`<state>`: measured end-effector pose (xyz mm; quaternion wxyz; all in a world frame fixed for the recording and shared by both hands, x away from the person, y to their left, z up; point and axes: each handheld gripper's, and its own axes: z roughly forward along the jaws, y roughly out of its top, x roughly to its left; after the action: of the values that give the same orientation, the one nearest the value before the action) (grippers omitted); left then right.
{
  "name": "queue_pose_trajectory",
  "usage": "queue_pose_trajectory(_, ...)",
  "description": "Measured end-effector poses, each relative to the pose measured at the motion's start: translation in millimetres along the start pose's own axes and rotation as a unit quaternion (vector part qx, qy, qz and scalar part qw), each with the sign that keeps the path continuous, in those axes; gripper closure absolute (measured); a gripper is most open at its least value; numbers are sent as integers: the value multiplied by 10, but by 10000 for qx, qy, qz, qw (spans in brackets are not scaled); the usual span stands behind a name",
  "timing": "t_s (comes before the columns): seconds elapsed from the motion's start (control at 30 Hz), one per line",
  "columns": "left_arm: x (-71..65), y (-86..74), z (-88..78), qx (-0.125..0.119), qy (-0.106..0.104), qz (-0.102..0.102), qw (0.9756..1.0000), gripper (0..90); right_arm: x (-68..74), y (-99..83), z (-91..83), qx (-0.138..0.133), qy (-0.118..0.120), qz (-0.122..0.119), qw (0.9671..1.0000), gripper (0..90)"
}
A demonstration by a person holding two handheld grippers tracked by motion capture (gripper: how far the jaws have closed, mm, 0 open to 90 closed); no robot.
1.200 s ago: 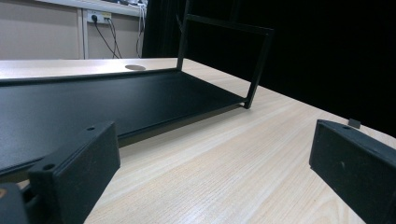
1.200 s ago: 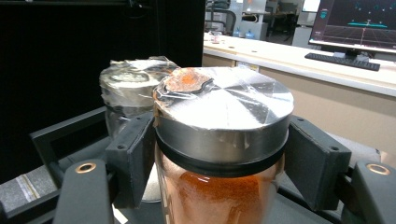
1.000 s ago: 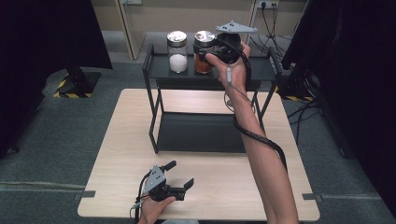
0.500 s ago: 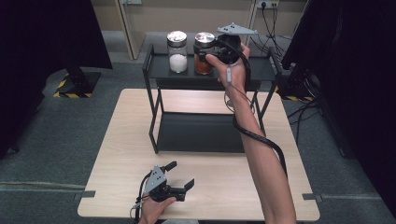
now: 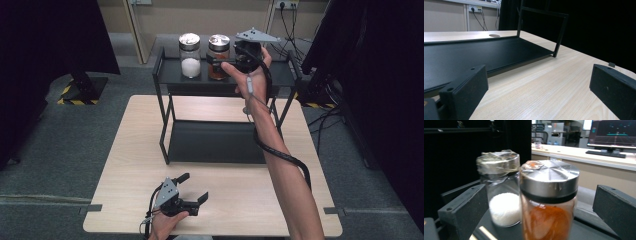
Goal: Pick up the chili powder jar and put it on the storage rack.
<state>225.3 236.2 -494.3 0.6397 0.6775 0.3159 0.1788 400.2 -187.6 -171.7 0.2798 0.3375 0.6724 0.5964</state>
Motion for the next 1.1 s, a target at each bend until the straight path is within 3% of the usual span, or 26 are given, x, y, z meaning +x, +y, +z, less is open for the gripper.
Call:
queue_pose_trajectory(0.33, 0, 0, 2, 7, 7, 2, 10000, 11, -70, -195, -309, -197, 252, 113, 9994, 4)
queue_pose_trajectory(0.73, -7, -1, 7, 11, 13, 6, 10000, 11, -123, -458, -645, -444, 554, 12, 9975, 4)
queue_pose_trajectory(0.93, -7, -3, 7, 10, 18, -1, 10000, 11, -104, -613, -766, -460, 698, -143, 9964, 4)
queue_pose_trajectory(1.1, -4, -2, 5, 9, 23, -1, 10000, 11, -100, -779, -830, -446, 862, -137, 9952, 4)
